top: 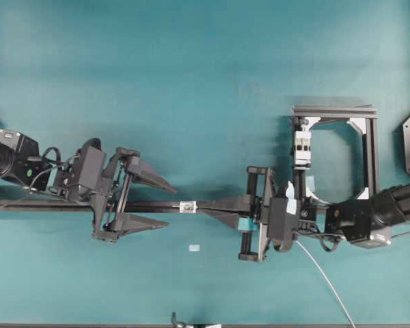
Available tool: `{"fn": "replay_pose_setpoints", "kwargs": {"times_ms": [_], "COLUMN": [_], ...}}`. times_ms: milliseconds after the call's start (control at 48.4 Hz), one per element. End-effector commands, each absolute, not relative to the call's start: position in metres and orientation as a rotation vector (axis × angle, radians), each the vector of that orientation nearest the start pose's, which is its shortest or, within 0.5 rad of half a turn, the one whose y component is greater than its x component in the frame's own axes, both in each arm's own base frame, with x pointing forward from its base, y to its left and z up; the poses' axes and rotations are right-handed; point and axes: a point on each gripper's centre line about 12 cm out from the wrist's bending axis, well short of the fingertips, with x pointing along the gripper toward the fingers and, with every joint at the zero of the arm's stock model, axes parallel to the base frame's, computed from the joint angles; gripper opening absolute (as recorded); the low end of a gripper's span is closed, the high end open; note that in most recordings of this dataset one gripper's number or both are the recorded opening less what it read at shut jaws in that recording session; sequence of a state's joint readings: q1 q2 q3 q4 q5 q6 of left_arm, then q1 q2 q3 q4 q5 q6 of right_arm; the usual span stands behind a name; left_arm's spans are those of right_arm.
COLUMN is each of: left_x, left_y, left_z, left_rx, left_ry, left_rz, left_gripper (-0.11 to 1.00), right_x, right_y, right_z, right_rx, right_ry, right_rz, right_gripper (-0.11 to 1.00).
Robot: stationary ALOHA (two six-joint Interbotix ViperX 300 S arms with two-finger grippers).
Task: Insert the wire through the hole in the metal fitting marked with a red label. (retake)
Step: 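Close the left gripper on the wire tip emerging past the bracket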
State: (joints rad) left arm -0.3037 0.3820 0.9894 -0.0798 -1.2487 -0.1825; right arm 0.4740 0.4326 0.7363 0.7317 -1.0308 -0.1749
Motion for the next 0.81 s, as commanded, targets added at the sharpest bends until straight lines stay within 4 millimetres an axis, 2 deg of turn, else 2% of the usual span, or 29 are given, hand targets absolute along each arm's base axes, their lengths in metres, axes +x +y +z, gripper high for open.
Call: {"fn": "replay_pose_setpoints", "kwargs": {"times_ms": [0, 454, 496, 661, 785], "left_x": [0.3335, 0.3385, 0.3389, 0.3399, 0.3382], "left_y": [-0.097, -0.0942, -0.0923, -0.0881, -0.0882], "left_z": [0.0827, 0.0831, 0.0825, 0.0884, 0.0893], "left_rx": [-0.187, -0.188, -0.193, -0.189, -0.182], "left_ry": [0.115, 0.131, 0.139, 0.131, 0.137], "left_rz": [-0.224, -0.21, -0.202, -0.191, -0.195], "left_gripper": [0.38, 0.37, 0.33, 0.01, -0.09], "right_x": [0.3844, 0.3849, 0.3849, 0.3844, 0.3846], "right_y": [0.107, 0.1065, 0.1065, 0.1063, 0.1057], "right_z": [0.0741, 0.0733, 0.0733, 0.0729, 0.0729], "right_rx": [0.118, 0.119, 0.119, 0.118, 0.119], "right_ry": [0.21, 0.211, 0.211, 0.212, 0.212], "right_rz": [-0.194, -0.196, -0.196, -0.196, -0.198], "right_gripper": [0.02, 0.02, 0.02, 0.02, 0.02]}}
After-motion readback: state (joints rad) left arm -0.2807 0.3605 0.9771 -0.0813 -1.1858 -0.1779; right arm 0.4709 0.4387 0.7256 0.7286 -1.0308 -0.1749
